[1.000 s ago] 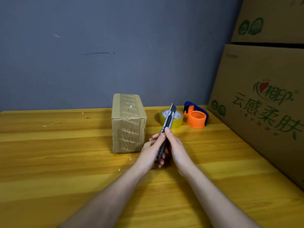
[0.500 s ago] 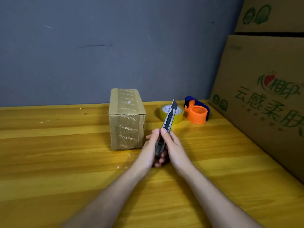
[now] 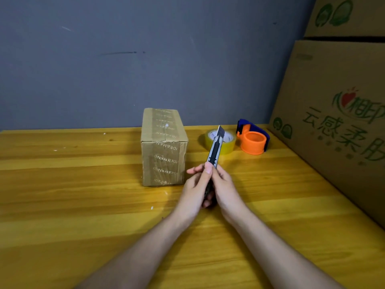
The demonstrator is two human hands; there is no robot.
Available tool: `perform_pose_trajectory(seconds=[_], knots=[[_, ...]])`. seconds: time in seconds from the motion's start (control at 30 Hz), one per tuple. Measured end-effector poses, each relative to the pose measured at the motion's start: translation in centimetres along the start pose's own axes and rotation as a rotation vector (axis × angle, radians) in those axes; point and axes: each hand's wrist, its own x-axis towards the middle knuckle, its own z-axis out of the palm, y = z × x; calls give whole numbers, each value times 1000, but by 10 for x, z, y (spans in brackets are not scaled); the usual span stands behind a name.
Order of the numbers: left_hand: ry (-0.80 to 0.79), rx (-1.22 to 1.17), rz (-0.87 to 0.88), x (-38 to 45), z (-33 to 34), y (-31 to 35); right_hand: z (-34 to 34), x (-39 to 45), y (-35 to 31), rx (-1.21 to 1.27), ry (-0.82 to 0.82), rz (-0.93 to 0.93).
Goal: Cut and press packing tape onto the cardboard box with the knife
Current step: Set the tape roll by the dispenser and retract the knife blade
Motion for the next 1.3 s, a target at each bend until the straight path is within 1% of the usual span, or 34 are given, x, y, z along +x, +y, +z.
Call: perform_pose_trajectory(seconds=[0.1,0.2,0.3,0.37,0.5,0.6,0.67,0.77,0.87,1.03,1.3], knots=[[-10,-27,-22,1,-1,1,-2,1,2,51,2,-3],[-69,-102,-44,0,0,4,-4,4,3,111,4,36],[-105,-101,-32,1,-1,5,-6,6,3,112,3,67],[-97,-96,-36,4,-3,3,-6,6,4,121,-2,54],[-38,-125,-58,8,-5,2,-3,6,9,80,48,-56],[-11,-164,-34,8,-4,2,-2,5,8,114,52,-46],[-19,-153,-46,8,-4,1,-2,5,7,96,62,-41],[-86,-89,-35,6,-5,0,-4,5,8,50,105,-42],[-123,-15,36,3,-5,-3,-5,3,5,98,110,-2],[-126,68,101,4,-3,-5,-3,1,1,160,80,82],[-144,68,59,3,-2,-5,0,3,2,122,93,85]])
